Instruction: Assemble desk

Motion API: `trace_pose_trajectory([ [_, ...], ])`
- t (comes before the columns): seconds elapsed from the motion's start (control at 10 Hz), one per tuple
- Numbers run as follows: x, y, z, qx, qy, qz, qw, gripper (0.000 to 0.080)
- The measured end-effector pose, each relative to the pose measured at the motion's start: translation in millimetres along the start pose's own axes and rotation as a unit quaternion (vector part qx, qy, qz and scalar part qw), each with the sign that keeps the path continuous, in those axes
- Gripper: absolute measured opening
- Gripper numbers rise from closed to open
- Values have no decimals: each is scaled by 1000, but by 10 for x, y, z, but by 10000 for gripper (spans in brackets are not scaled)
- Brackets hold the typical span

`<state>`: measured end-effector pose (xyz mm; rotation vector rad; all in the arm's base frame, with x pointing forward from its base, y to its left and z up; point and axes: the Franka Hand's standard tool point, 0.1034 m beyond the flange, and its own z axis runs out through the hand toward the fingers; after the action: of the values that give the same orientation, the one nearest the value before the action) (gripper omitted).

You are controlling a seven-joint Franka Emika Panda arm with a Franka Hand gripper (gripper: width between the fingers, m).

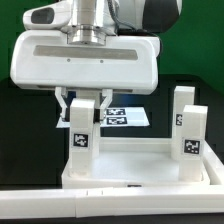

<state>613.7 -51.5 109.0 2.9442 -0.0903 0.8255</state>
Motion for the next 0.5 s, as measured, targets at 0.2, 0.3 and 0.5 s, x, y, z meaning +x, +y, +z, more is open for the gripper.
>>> trace_pose_trajectory([
  [0.2,0,1,0,0,0,0,1000,349],
  [0.3,0,1,0,0,0,0,1000,349],
  [0.5,3,14,-64,22,-65,11,998,614],
])
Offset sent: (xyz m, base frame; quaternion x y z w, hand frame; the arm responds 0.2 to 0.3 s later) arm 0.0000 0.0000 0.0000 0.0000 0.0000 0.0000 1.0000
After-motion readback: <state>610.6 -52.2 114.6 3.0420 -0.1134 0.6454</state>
